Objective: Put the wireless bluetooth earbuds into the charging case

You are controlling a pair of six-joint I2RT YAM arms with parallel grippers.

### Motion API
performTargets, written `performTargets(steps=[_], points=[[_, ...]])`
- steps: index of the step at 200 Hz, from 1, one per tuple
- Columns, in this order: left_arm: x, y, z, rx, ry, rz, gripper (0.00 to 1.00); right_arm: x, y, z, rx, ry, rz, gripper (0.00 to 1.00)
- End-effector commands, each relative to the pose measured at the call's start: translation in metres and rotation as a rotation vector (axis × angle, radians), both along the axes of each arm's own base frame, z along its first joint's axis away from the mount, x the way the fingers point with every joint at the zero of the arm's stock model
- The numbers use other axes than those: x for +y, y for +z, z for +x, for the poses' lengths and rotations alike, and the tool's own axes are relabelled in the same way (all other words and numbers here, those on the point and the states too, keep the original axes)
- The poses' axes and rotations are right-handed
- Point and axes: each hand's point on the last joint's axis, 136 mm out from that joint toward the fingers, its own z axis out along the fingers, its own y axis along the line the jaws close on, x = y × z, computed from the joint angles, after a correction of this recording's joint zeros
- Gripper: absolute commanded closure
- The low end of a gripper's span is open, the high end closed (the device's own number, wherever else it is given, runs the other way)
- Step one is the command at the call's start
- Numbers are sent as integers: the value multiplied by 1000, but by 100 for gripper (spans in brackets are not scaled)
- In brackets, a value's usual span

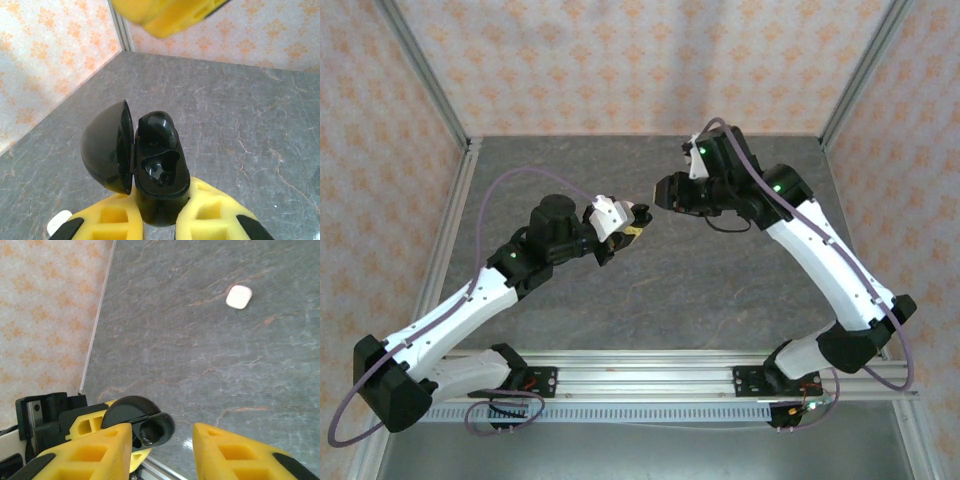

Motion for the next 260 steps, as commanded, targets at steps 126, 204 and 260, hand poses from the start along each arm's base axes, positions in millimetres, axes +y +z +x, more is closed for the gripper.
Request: performTargets(steps=[126, 204, 260], points=[[-4, 20, 7, -49, 14, -28, 100, 22, -34, -6, 69, 33, -113, 69], [-4, 20, 7, -52, 12, -24, 100, 20, -29, -6, 39, 62, -144, 89], [-8, 20, 3, -36, -20, -24, 100, 21, -21, -11, -32, 171, -178, 91]])
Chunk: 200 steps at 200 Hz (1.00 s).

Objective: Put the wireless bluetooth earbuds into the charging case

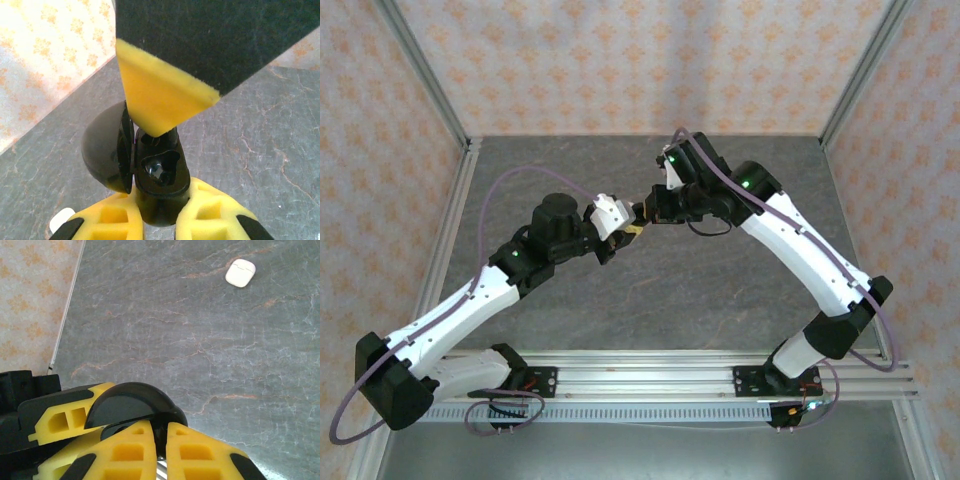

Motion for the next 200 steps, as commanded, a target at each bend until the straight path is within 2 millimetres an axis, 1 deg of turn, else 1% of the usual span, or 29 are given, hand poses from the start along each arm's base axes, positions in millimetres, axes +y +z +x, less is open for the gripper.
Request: performTargets(steps=[1, 43, 69, 105, 130, 169, 200], points=[[-7, 20, -1, -39, -31, -30, 100, 0, 9, -6, -41, 72, -30, 91], [-9, 19, -3, -35, -46, -34, 100, -9, 21, -11, -99, 139, -76, 92], [-13, 22, -8, -27, -80, -43, 100, -9, 27, -20, -132, 224, -84, 93], [-16, 26, -14, -16, -120, -53, 100, -9, 26, -30, -146, 324, -105, 94], [-17, 25, -15, -5, -126, -55, 100, -10, 29, -30, -164, 337, -112, 94], [-18, 27, -15, -2, -129, -62, 100, -14, 42, -30, -212, 334, -103, 94], [-19, 27, -15, 0, -130, -62, 100, -15, 47, -31, -225, 341, -99, 94]])
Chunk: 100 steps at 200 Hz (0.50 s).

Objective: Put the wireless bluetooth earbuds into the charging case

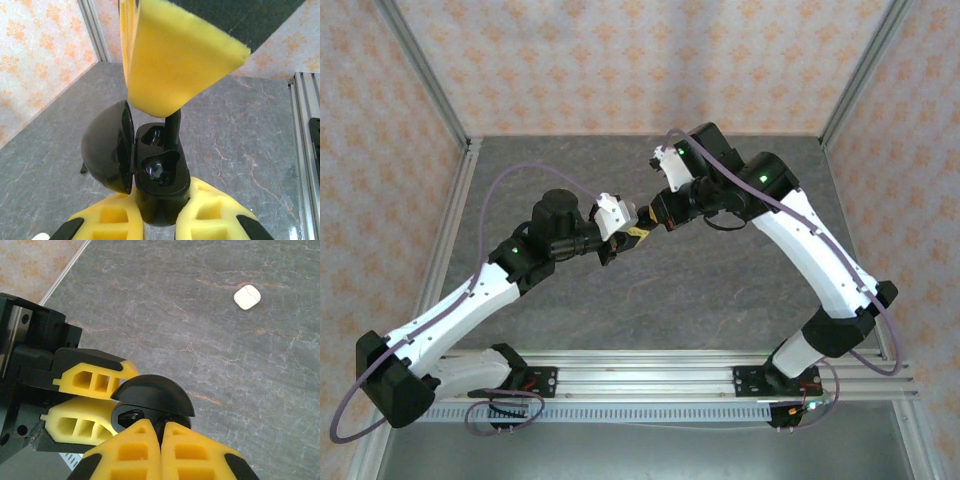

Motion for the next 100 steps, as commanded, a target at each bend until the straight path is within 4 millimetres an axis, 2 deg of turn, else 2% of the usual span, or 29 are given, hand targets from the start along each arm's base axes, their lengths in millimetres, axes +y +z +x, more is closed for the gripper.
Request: performTargets(steps=[1, 49, 100], points=[[-5, 15, -1, -17, -17, -25, 100, -4, 19, -12, -34, 41, 26, 94], [-6, 15, -1, -10, -19, -27, 100, -1, 24, -17, -27, 65, 45, 94], [-6, 17, -1, -11, -19, -34, 100, 2, 7, -13, -1, 74, 6, 94]])
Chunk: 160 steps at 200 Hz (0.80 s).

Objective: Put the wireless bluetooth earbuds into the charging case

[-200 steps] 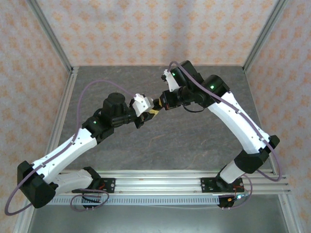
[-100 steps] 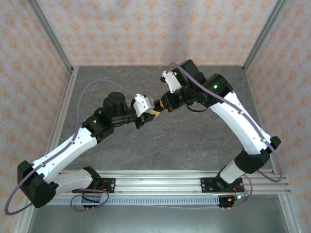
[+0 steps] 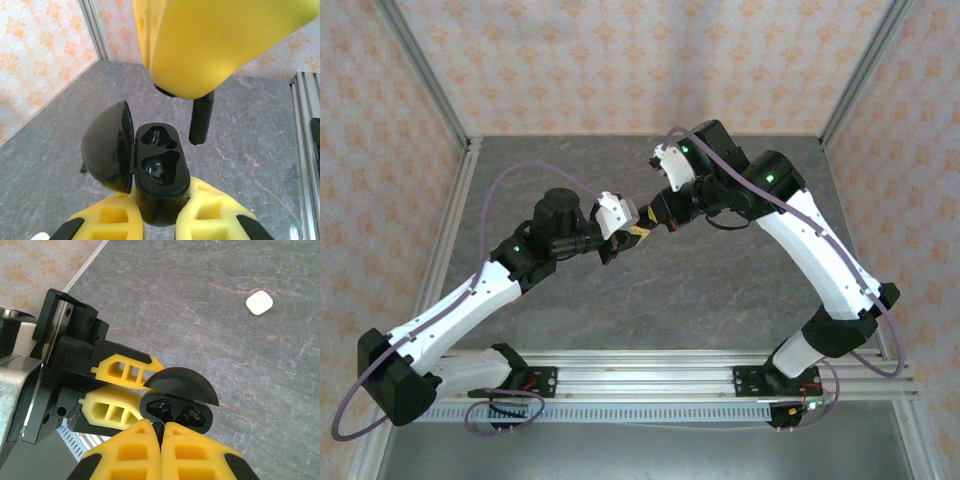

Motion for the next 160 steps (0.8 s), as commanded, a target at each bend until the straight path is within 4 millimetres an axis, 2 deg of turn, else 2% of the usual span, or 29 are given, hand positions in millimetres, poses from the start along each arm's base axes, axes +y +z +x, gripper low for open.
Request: performTargets(steps=[1, 84, 128, 160], points=[[-4, 18, -4, -18, -20, -37, 100, 0, -5, -4, 3, 26, -21, 94], [-4, 20, -5, -18, -22, -45, 100, 4, -12, 9, -17, -18, -18, 94], [-4, 20, -5, -14, -22, -46, 100, 0, -6, 14, -58, -51, -4, 95], [-4, 20, -6, -14, -22, -46, 100, -3, 6, 17, -102, -76, 24, 95]])
